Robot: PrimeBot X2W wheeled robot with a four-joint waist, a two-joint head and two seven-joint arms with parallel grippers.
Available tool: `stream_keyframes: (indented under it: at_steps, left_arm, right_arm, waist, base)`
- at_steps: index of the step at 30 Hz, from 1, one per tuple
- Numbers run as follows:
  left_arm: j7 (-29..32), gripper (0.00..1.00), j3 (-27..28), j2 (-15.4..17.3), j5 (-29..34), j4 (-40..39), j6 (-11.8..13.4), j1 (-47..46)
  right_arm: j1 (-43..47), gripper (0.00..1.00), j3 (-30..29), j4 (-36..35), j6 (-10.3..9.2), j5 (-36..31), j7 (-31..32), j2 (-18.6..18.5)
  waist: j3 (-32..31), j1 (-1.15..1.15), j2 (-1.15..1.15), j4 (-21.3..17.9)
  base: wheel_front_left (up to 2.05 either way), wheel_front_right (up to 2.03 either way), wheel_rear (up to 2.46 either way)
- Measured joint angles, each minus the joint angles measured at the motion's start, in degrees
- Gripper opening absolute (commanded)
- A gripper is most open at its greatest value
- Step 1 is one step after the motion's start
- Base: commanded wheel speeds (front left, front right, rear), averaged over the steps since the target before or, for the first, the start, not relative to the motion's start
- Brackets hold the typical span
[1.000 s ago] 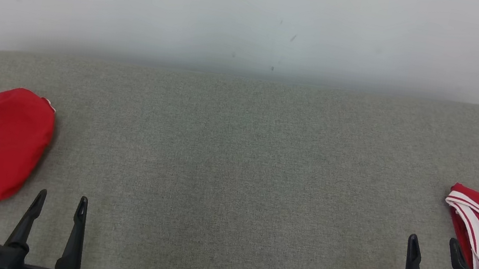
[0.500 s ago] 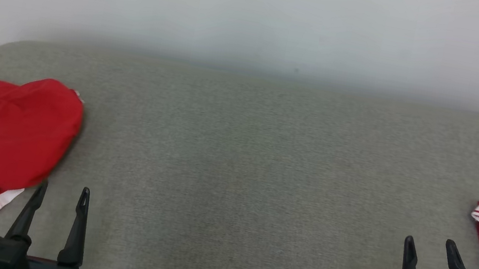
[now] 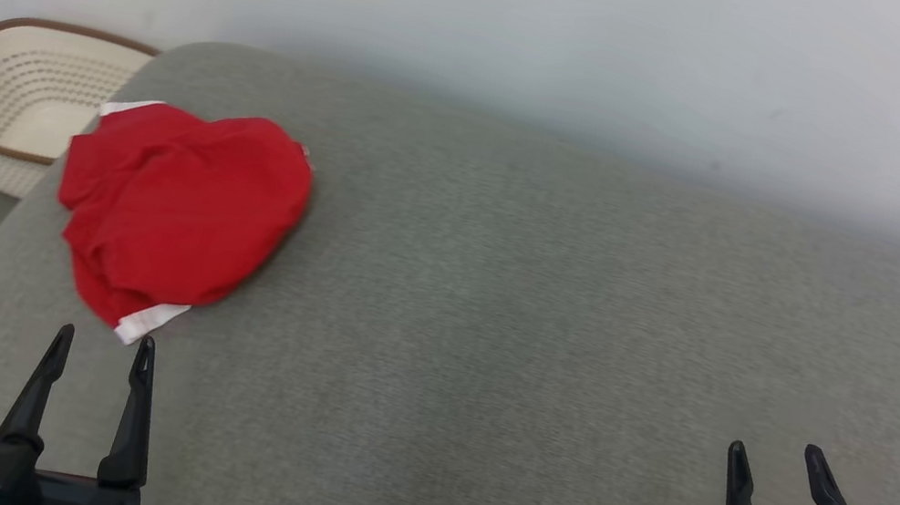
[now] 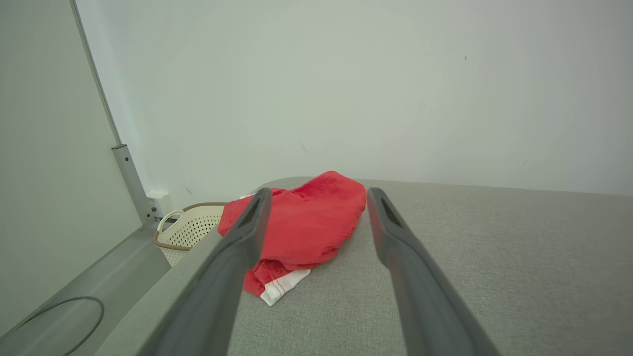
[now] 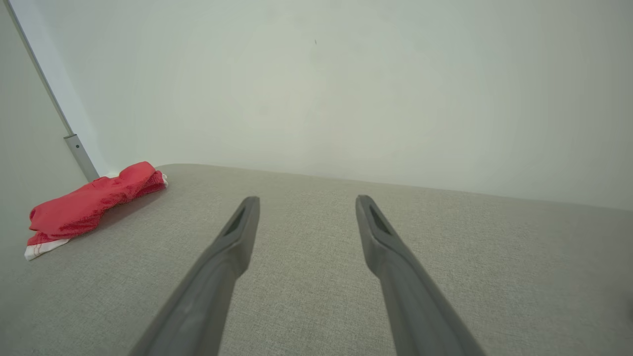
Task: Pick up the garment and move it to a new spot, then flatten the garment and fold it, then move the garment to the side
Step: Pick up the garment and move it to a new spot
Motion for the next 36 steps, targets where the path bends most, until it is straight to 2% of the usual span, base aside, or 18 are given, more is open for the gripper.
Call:
stream_keyframes:
  at_steps: [4, 10, 23, 27, 33, 36]
  left_arm:
    - [0.0, 1.00, 0.3, -0.1, -0.2, -0.2, 0.0, 0.3]
    - [0.0, 1.00, 0.5, -0.1, -0.4, -0.2, -0.1, 0.3]
    - [0.0, 1.00, 1.6, -0.7, -0.8, -1.5, -0.2, -0.8]
    - [0.0, 1.00, 3.0, -0.2, -0.9, -3.2, 0.1, -4.3]
    - [1.3, 1.00, 5.7, 3.5, -1.0, -5.4, -0.1, -15.6]
    - [4.4, 1.00, 6.7, 5.3, -3.2, -4.4, -1.7, -22.4]
  right_arm:
    - [-0.2, 1.00, 0.5, 0.1, 0.00, 0.0, 0.0, 0.2]
    - [-0.4, 1.00, 0.5, 0.2, 0.00, 0.0, 0.0, 0.3]
    - [-0.9, 1.00, 0.4, 0.5, 0.00, 0.4, -0.3, 0.4]
    - [-1.2, 1.00, 0.2, 0.5, 0.00, 0.4, -0.3, 0.3]
    - [-2.4, 1.00, 0.4, -0.3, 0.00, 0.3, -0.2, 0.1]
    - [-3.3, 1.00, 0.7, -0.7, 0.00, 0.3, 0.0, -0.5]
  waist:
    - [0.1, 0.00, 0.00, 2.7]
    - [0.4, 0.00, 0.00, 4.5]
    - [1.6, 0.00, 0.00, 4.4]
    - [2.2, 0.00, 0.00, 4.5]
    - [3.8, 0.00, 0.00, 4.3]
    - [5.0, 0.00, 0.00, 3.8]
  base:
    - [0.00, 0.00, 0.00]
    - [0.00, 0.00, 0.00]
    - [0.00, 0.00, 0.00]
    - [0.00, 0.00, 0.00]
    - [0.00, 0.00, 0.00]
    - [0.00, 0.00, 0.00]
